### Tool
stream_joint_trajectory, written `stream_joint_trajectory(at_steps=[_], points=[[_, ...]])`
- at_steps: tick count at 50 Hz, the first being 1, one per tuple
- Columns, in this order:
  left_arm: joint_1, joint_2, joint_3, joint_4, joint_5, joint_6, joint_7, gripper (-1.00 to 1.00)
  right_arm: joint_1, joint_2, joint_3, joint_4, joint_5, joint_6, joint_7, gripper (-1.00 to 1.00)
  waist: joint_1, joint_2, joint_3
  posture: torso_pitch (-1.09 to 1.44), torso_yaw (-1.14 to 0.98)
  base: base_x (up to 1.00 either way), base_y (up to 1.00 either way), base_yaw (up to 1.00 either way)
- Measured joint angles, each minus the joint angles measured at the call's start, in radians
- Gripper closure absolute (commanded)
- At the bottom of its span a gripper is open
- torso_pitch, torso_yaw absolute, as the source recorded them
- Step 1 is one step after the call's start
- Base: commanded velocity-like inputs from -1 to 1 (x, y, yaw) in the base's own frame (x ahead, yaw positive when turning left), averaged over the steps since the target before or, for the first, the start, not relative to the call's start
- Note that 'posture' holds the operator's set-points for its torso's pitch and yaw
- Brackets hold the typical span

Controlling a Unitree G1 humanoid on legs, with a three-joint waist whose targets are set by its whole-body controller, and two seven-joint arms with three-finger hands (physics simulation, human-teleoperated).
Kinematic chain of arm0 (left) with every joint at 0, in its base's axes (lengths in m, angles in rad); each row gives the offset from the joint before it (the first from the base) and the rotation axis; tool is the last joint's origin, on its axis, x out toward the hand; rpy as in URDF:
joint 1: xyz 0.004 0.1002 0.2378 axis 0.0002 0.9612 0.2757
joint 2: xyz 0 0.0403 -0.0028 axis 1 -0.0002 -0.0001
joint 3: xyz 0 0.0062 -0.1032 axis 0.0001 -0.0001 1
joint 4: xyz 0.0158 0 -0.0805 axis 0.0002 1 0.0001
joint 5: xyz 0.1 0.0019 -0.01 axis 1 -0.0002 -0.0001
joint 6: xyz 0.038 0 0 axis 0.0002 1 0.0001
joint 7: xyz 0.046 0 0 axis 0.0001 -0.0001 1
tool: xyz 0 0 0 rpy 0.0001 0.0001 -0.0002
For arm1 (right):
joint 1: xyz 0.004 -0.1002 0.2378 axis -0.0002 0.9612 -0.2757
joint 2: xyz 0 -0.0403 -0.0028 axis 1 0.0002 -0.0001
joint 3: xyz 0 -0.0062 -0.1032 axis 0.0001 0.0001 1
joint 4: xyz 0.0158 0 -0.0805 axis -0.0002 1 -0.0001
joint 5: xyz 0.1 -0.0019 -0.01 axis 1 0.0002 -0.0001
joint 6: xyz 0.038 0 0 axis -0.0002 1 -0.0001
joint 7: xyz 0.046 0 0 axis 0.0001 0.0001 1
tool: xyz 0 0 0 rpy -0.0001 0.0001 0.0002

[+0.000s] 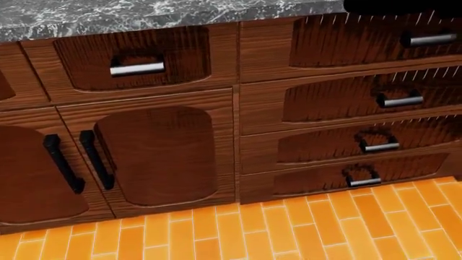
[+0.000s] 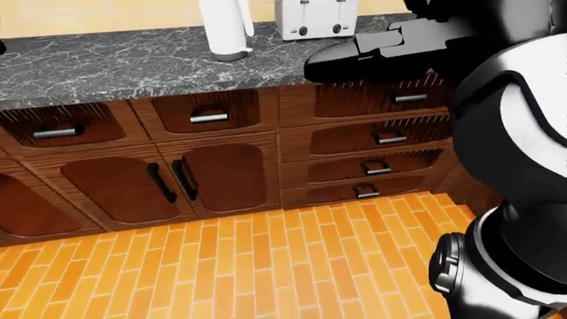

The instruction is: Press the button to open the lid of the electric kettle.

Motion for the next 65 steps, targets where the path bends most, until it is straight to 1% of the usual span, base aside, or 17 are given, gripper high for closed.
stream_joint_trajectory(at_steps=[4,9,12,15,19,24,31,38,40,43,47,51,53,54,56,60,65], points=[[0.002,-0.001,-0.019,-0.007,-0.014,0.009,-0.013,-1.0,0.006,0.002,0.005,0.016,-0.014,0.022,-0.007,-1.0,0.002,0.01,-0.007,0.0,0.0,0.0,0.09,0.0],[-0.005,0.008,0.008,-0.004,0.002,-0.008,-0.012,-1.0,-0.018,-0.001,0.008,0.001,-0.039,0.018,0.002,-1.0,-0.012,0.071,0.014,0.0,0.0,0.0,0.01,0.0],[0.01,0.001,0.012,0.001,0.014,-0.008,-0.009,-1.0,-0.003,0.009,0.013,0.002,-0.062,0.012,0.009,-1.0,-0.002,0.044,0.03,0.0,0.0,0.0,0.0,0.0],[0.013,-0.003,0.001,0.013,0.017,0.007,-0.009,-1.0,-0.005,0.007,0.039,0.017,-0.093,0.027,0.018,-1.0,0.007,0.021,0.03,0.0,0.0,0.0,0.0,0.0],[0.008,-0.008,-0.007,0.003,0.017,0.019,-0.014,-1.0,-0.005,0.022,0.025,0.007,-0.133,0.036,0.038,-1.0,0.013,0.015,0.026,0.0,0.0,0.0,0.0,0.0],[0.002,-0.009,0.002,-0.002,0.019,0.025,-0.018,-1.0,-0.003,0.034,0.007,0.001,-0.158,0.039,0.058,-1.0,0.014,0.023,0.019,0.0,0.0,0.0,0.0,0.03],[-0.002,-0.007,0.006,-0.007,0.011,0.03,-0.012,-1.0,-0.011,0.05,0.001,-0.007,-0.16,0.057,0.065,-1.0,0.017,0.034,-0.013,0.0,0.0,0.0,0.0,0.24],[-0.005,-0.011,-0.005,-0.018,-0.002,0.019,-0.011,-1.0,-0.004,0.048,-0.019,0.0,-0.173,0.054,0.06,-1.0,0.007,0.067,-0.011,0.0,0.0,0.0,0.0,0.24],[-0.003,-0.01,-0.005,-0.01,-0.001,0.021,-0.011,-1.0,-0.01,0.05,-0.014,0.001,-0.172,0.054,0.06,-1.0,0.004,0.092,-0.009,0.0,0.0,0.0,0.0,0.23],[0.006,-0.009,0.005,0.001,0.005,0.029,-0.004,-1.0,-0.008,0.061,0.002,-0.009,-0.158,0.058,0.066,-1.0,0.018,0.073,0.005,0.0,0.0,0.0,0.0,0.23],[0.009,-0.006,0.003,0.01,0.02,0.023,-0.009,-1.0,-0.006,0.055,0.009,-0.007,-0.144,0.059,0.076,-1.0,0.017,0.061,-0.007,0.0,0.0,0.0,0.0,0.23],[0.007,-0.006,0.005,0.005,0.034,0.004,-0.023,-1.0,-0.012,0.05,-0.005,-0.011,-0.154,0.047,0.071,-1.0,0.013,0.023,0.0,0.0,0.0,0.0,0.0,0.24],[0.003,-0.008,0.003,0.007,0.042,0.002,-0.027,-1.0,-0.014,0.053,-0.007,-0.011,-0.155,0.045,0.069,-1.0,0.014,-0.009,-0.002,0.0,0.0,0.0,0.0,0.23],[0.003,-0.014,0.002,0.005,0.045,0.001,-0.029,-1.0,-0.015,0.051,-0.008,-0.01,-0.154,0.045,0.068,-1.0,0.01,-0.011,-0.005,0.0,0.0,0.0,0.0,0.24],[0.011,-0.024,-0.012,-0.004,0.045,0.004,-0.035,-1.0,-0.001,0.052,-0.014,-0.008,-0.156,0.049,0.064,-1.0,0.002,0.0,0.007,0.0,0.0,0.0,0.0,0.23],[0.003,-0.025,-0.019,0.0,0.041,0.018,-0.048,-1.0,-0.008,0.053,-0.005,0.001,-0.157,0.061,0.059,-1.0,0.014,0.006,-0.003,0.0,0.0,0.0,0.0,0.22],[-0.011,-0.019,0.005,-0.01,0.049,0.019,-0.039,-1.0,-0.007,0.053,-0.004,-0.009,-0.159,0.046,0.066,-1.0,0.014,0.052,0.001,0.0,0.0,0.0,0.0,0.21]])
